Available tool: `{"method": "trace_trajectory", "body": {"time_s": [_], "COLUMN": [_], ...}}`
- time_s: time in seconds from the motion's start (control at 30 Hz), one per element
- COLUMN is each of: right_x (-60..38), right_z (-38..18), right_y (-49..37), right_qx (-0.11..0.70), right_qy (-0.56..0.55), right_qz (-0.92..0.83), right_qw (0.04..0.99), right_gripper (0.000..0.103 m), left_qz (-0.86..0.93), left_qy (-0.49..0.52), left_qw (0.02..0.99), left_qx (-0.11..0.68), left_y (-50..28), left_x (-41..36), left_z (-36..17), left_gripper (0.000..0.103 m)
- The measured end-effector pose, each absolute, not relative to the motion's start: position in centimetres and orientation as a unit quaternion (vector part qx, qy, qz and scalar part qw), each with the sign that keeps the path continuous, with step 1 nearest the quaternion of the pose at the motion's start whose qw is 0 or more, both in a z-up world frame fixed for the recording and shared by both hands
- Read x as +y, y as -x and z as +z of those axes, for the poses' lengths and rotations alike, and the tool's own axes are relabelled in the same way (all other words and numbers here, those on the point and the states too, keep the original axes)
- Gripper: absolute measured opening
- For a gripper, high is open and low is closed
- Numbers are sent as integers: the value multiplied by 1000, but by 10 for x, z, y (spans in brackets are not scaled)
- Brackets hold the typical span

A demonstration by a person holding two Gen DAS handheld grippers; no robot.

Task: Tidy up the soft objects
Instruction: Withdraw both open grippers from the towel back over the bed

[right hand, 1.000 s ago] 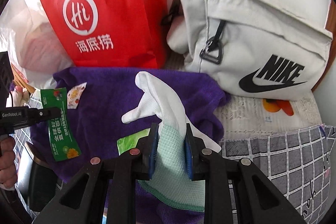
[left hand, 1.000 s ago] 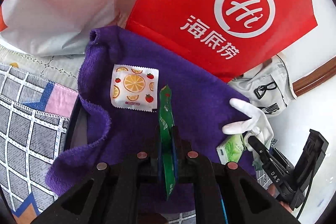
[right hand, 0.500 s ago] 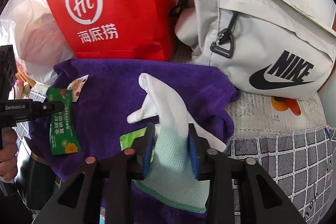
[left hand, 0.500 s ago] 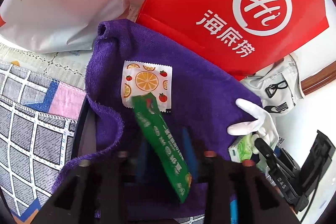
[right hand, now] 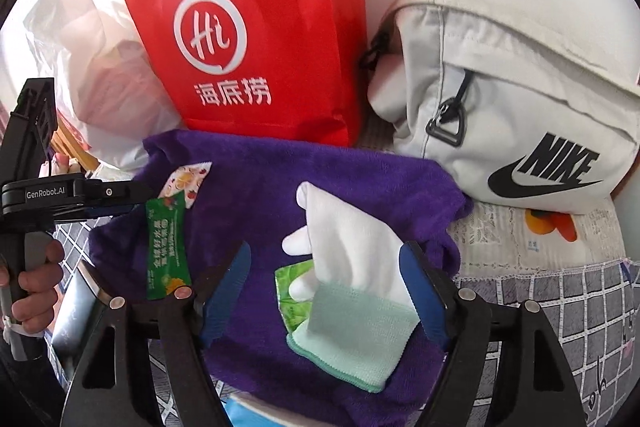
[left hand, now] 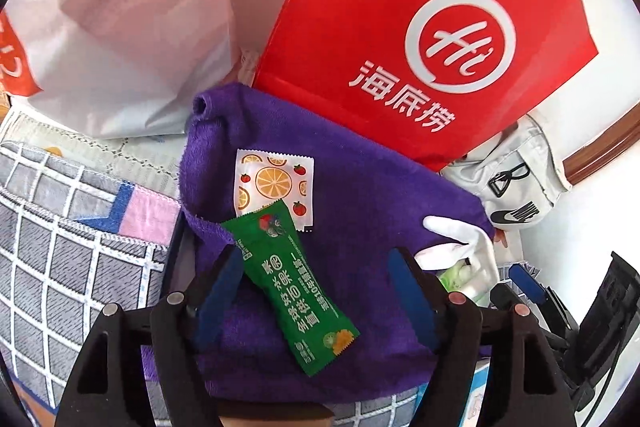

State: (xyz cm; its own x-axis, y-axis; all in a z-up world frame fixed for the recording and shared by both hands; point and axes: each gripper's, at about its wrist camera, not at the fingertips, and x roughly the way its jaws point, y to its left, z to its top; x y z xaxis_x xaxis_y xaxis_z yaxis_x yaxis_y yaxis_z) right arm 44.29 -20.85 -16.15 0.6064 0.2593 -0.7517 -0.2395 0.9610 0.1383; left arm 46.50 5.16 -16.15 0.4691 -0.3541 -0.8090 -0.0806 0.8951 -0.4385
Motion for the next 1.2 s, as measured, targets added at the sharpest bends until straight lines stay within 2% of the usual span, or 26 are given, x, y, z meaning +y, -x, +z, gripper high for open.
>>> {"method": "trace_trajectory", "body": {"time_s": [0.27, 0.57, 0.83, 1.13, 1.17, 1.2], "right_x": [-210, -217, -202, -183, -180, -178], "right_z": [-123, -115, -120, -151, -156, -161], "right_y": [-403, -335, -262, -196, -189, -185], "right_qx": [376, 401, 417, 435, 435, 436], "right_qy": [-7, -49, -33, -30, -27, -23], "right_qz": [122, 137, 145, 173, 172, 171], "right_qw": [919, 904, 897, 883, 883, 884], "right_gripper": [76, 76, 76, 76, 75, 69], "left_qz": [-68, -62, -57, -42, -40, -37], "left_qy": [199, 188, 189, 201, 205, 211], "left_qw": [860, 869, 866, 862, 861, 859], "left_qx": [465, 454, 460, 463, 463, 465], "left_y": [-425, -356, -294, -223, -216, -208], "left_x": [56, 64, 73, 95, 99, 103], "left_z": [-120, -99, -104, -130, -134, -139], "left_gripper": [74, 74, 74, 74, 74, 74]}}
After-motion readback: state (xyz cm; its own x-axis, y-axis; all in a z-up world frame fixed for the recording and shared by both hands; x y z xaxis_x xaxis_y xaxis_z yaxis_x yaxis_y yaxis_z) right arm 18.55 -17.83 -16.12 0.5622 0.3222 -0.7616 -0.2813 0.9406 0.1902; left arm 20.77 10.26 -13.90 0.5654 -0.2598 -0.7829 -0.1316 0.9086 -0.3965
